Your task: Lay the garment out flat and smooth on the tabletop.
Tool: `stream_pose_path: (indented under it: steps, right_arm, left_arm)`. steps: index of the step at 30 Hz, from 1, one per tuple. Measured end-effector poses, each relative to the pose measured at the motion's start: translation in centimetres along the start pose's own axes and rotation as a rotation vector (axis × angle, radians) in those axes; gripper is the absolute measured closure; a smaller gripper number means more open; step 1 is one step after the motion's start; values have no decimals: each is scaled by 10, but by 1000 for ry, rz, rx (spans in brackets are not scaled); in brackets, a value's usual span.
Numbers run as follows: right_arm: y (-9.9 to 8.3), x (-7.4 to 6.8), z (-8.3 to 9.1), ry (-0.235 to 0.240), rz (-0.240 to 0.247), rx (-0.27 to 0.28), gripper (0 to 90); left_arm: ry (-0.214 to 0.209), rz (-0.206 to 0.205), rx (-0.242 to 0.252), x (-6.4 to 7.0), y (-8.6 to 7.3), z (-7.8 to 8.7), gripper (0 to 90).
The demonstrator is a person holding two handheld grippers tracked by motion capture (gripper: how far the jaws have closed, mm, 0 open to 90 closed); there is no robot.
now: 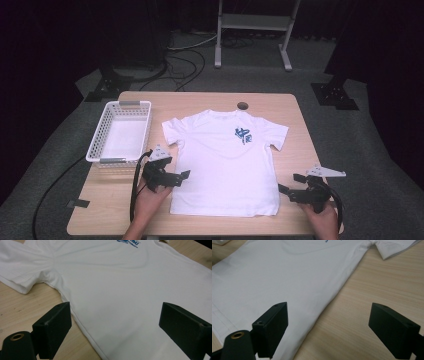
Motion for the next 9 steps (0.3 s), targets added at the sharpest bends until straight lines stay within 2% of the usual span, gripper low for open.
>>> stream_pose_path:
  steps: [9]
  right_arm:
    - [-12, -2, 13, -5, -14, 19, 138]
  left_arm:
    - [-5, 11, 14, 4, -11, 13, 98]
Point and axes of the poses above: each handheld gripper's, and its own axes: z roughly backward along the jaws, y roughly out of its top, x roughly to its right, the point moved 9 cm from there along -z, roughly forward along the jaws, and after that the axes turned 7 degrees about -z, right-handed, at the moved point
